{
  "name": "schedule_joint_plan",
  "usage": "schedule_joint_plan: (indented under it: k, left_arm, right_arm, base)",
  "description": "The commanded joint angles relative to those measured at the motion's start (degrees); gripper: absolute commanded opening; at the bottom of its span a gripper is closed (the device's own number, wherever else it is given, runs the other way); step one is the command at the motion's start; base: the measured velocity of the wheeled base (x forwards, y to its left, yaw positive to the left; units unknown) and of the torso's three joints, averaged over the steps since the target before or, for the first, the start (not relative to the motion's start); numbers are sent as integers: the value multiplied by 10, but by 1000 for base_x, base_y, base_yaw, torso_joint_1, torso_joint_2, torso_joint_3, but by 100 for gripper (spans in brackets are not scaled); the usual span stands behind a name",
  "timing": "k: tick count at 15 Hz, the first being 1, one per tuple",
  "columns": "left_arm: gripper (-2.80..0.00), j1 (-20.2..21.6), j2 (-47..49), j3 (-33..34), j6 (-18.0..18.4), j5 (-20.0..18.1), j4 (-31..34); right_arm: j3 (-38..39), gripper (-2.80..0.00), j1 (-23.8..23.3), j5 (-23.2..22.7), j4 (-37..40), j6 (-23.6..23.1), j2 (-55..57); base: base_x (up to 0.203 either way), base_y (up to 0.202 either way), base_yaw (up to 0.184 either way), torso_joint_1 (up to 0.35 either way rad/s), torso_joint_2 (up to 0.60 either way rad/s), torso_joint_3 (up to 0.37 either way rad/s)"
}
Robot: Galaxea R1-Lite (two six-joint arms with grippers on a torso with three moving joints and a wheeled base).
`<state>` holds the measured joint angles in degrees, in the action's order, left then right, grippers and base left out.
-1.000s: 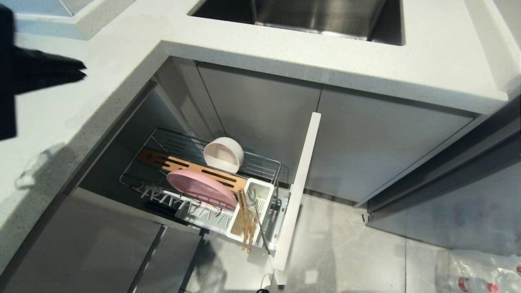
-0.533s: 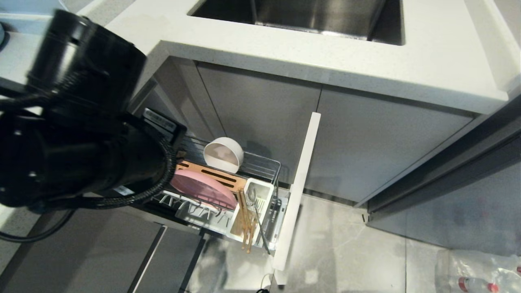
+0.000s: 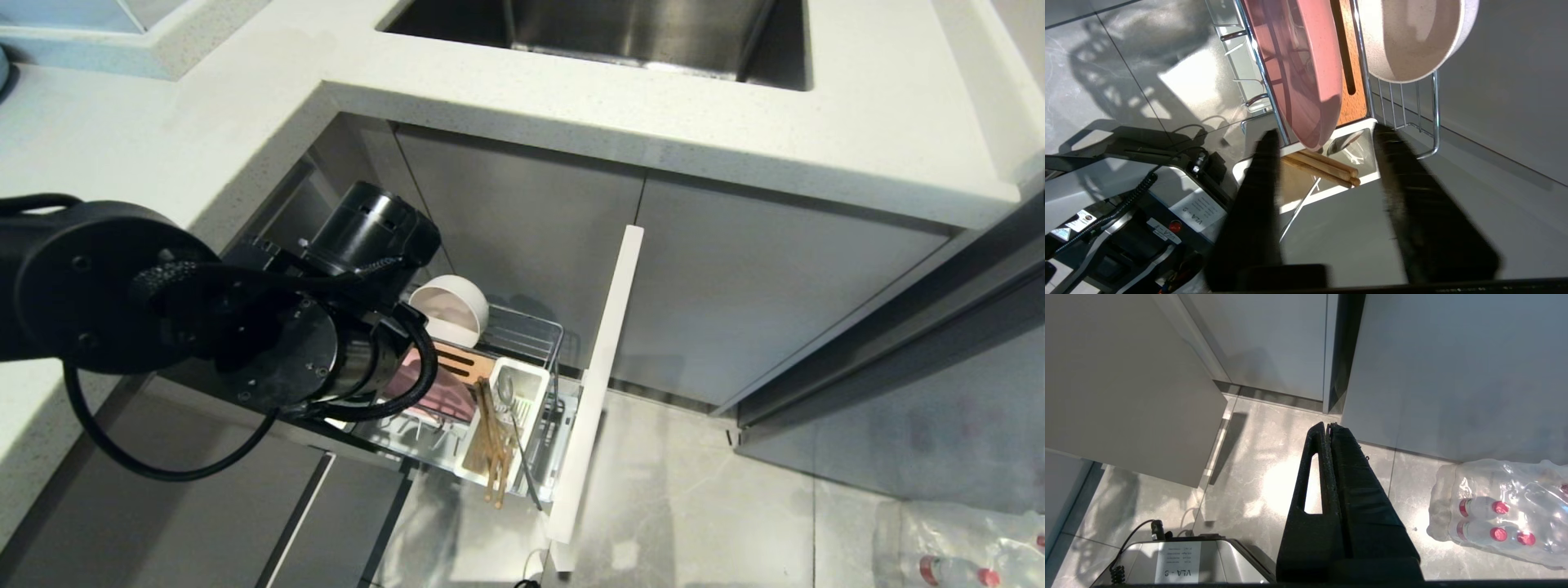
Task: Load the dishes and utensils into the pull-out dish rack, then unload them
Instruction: Take the plate out of the cupboard
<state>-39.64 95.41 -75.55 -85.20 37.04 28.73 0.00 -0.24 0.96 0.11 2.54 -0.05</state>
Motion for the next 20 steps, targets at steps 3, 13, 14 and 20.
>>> schedule_joint_plan:
  k: [3, 13, 14, 20]
  left_arm:
    - [0, 9, 19, -2, -4, -4, -7]
    - [0, 79, 82, -6, -5, -50, -74]
    - [0, 86, 90, -7, -5, -57, -79]
    - [0, 106, 101, -10, -3, -74, -100]
  right_arm:
    - [1, -280, 0, 0, 0, 0, 0]
    - [1, -280, 0, 0, 0, 0, 0]
    - [1, -280, 0, 0, 1, 0, 0]
    - [1, -280, 0, 0, 1, 0, 0]
  base:
    - [0, 0, 0, 0, 0, 0]
    - [0, 0, 0, 0, 0, 0]
    - [0, 0, 0, 0, 0, 0]
    - [0, 0, 0, 0, 0, 0]
